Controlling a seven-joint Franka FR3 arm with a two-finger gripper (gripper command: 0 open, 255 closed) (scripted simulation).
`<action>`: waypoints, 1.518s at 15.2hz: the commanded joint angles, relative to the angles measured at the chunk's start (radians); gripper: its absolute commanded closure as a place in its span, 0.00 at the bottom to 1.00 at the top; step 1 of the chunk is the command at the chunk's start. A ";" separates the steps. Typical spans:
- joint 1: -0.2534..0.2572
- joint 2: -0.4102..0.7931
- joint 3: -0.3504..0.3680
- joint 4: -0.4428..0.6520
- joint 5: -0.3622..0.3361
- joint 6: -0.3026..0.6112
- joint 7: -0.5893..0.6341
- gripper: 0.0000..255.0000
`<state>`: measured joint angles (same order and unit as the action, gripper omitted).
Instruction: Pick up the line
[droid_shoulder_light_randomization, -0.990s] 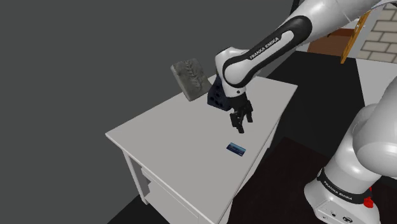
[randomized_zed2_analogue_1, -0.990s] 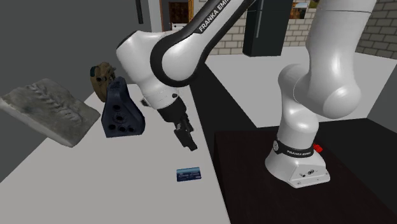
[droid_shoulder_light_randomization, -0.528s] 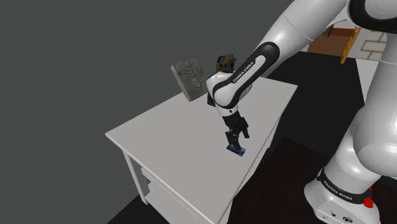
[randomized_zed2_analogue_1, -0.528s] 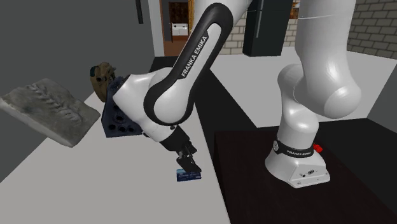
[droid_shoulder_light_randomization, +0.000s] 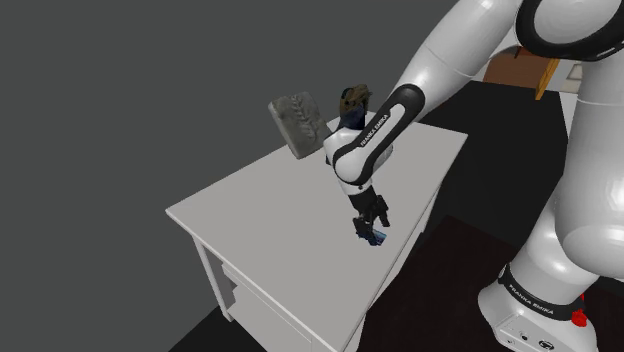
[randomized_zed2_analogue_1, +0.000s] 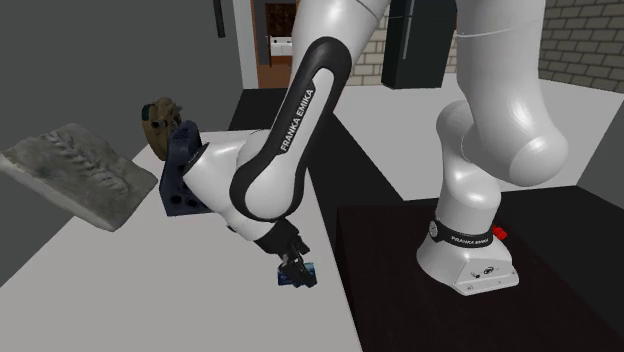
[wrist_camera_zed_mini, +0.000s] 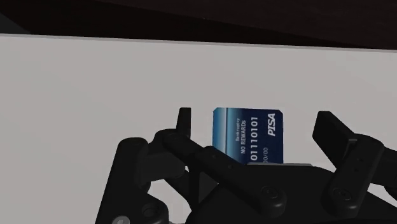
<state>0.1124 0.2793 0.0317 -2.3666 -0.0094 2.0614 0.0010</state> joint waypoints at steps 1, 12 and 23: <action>0.000 0.006 0.000 0.002 0.000 0.005 0.000 1.00; -0.001 -0.021 0.000 0.000 0.000 -0.020 -0.001 1.00; -0.001 -0.152 0.001 0.010 0.005 -0.161 -0.005 1.00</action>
<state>0.1110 0.1378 0.0330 -2.3618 -0.0046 1.9163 -0.0035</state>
